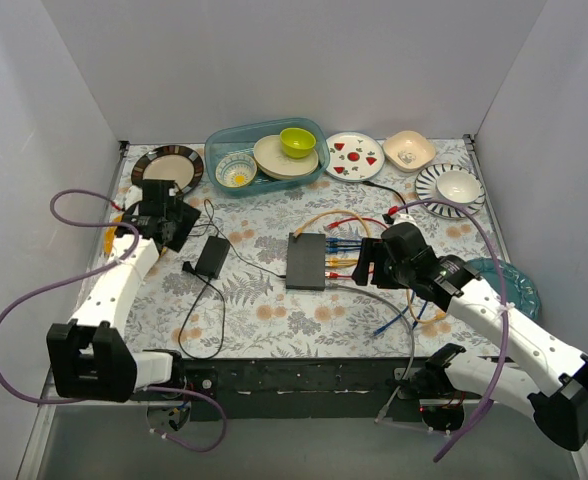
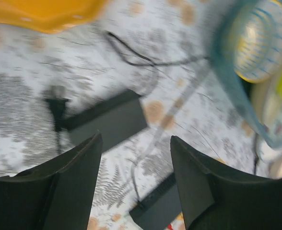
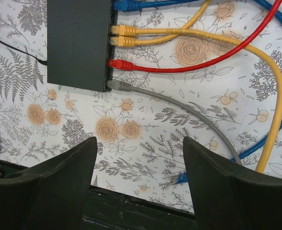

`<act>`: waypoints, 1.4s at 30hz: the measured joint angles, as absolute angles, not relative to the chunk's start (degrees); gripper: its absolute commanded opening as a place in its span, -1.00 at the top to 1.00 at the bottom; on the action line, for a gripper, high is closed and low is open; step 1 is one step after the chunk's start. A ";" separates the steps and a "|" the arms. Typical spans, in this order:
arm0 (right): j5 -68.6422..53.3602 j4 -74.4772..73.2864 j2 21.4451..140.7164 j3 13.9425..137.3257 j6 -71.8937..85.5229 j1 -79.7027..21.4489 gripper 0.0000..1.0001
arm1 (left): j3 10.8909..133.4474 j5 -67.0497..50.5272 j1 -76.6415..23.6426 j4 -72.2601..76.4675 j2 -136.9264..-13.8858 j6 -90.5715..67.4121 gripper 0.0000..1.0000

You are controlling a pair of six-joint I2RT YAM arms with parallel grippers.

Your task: Pull the plug from the switch port

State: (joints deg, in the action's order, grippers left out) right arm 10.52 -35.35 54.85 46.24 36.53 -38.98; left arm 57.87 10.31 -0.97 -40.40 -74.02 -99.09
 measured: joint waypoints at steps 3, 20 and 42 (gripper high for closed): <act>9.45 -34.54 56.51 46.24 35.92 -38.98 -0.16 | 59.16 10.81 -10.39 -36.23 -69.65 -99.35 -0.04; -2.96 -23.14 68.36 42.30 36.07 -39.07 0.75 | 69.52 -4.67 -26.65 -18.26 -103.28 -91.48 0.14; -10.39 -7.55 92.64 45.87 42.74 -42.50 0.97 | 83.81 -9.93 -27.07 -17.58 -121.69 -84.71 0.96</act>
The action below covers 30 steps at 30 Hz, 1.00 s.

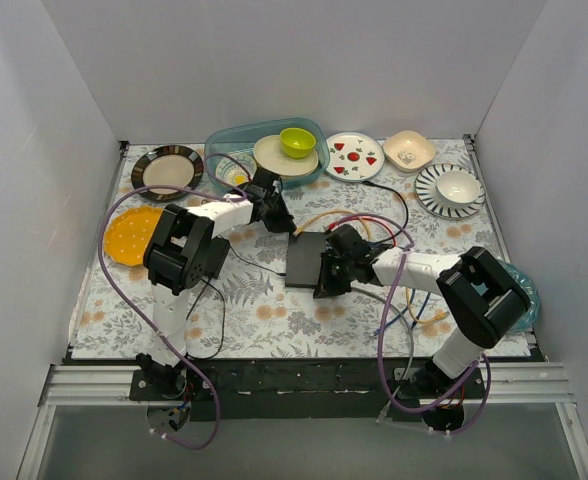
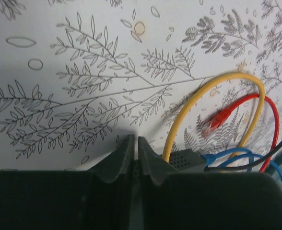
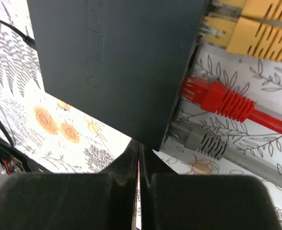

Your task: Pull the plug from the switch port

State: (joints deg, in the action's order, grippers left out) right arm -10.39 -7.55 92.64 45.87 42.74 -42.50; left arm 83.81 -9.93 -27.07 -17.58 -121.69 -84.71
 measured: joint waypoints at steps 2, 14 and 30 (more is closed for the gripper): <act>-9.52 -8.03 93.19 46.87 42.87 -42.48 0.97 | 82.43 -10.90 -27.09 -16.93 -121.03 -84.09 1.00; -7.18 -14.94 92.14 47.51 42.78 -39.59 0.90 | 65.54 -16.25 -25.89 -7.22 -110.02 -84.75 1.00; 1.89 -15.62 94.54 52.12 37.95 -35.77 0.77 | 48.36 -18.22 -31.55 -8.27 -92.09 -90.48 1.00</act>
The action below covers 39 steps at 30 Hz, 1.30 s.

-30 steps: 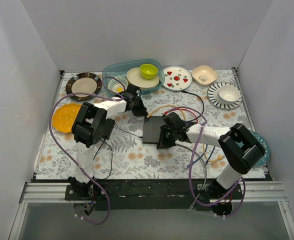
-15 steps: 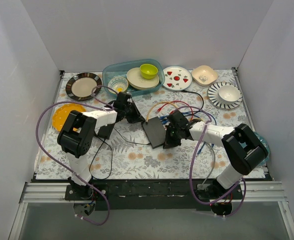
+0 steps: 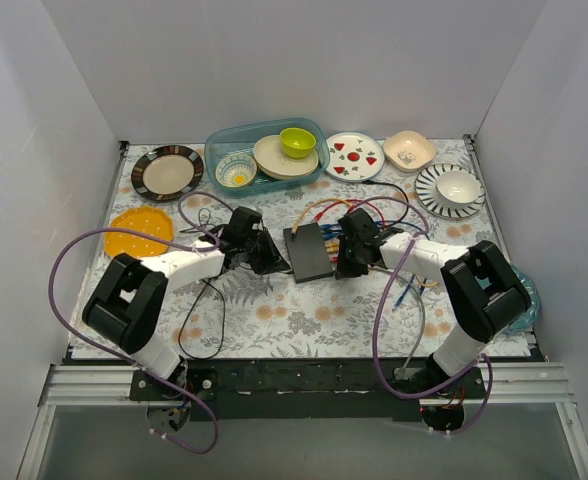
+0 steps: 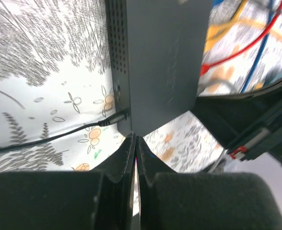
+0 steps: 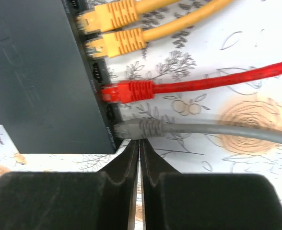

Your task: Pull the plug from the switch port

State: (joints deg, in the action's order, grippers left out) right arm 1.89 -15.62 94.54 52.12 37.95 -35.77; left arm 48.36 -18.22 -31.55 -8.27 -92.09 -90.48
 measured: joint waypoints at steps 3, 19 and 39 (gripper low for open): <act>3.18 -16.78 93.30 51.81 37.21 -35.59 0.72 | 49.36 -12.75 -31.18 -10.61 -88.42 -90.63 0.95; 8.40 -21.76 103.31 75.61 32.60 -33.23 0.69 | 67.61 2.13 -26.70 -19.79 -104.81 -88.49 0.93; 3.64 -22.15 118.26 86.63 27.24 -36.73 0.69 | 49.52 -0.82 -26.92 -20.82 -92.71 -92.31 0.93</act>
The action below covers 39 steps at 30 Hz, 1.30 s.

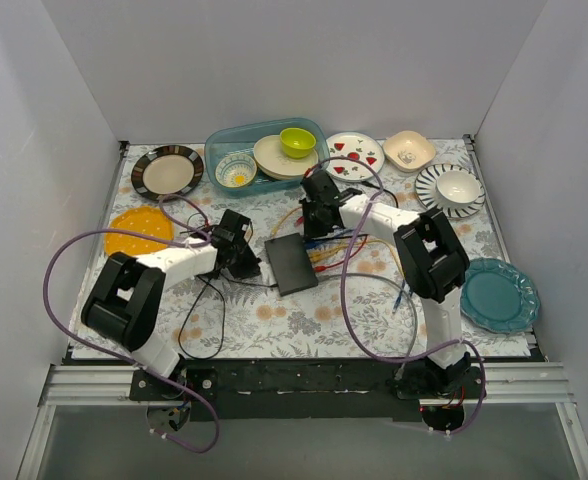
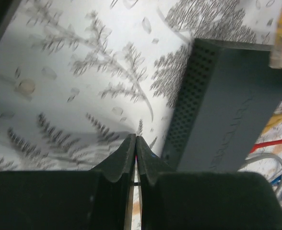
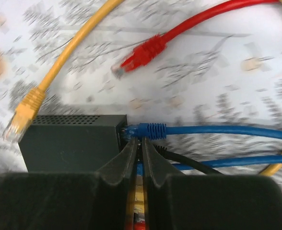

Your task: Pull the plug from the switch port

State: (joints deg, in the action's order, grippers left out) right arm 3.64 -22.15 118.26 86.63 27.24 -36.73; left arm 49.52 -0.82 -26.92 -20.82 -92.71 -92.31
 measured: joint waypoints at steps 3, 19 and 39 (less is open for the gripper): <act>1.72 -19.25 116.42 83.11 27.16 -39.90 0.68 | 46.37 -0.91 -27.16 -22.22 -87.79 -93.41 0.91; 6.09 -23.46 102.24 77.78 28.25 -44.62 0.63 | 50.87 14.70 -26.83 -32.34 -73.63 -97.91 0.55; 2.90 -12.86 76.03 33.74 42.68 -53.84 0.87 | 55.79 6.81 -25.39 -20.91 -96.99 -87.59 0.60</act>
State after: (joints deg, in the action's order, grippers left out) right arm 2.90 -12.86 76.03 33.74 42.68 -53.84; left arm 55.79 6.81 -25.39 -20.91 -96.99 -87.59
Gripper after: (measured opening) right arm 0.067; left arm 0.203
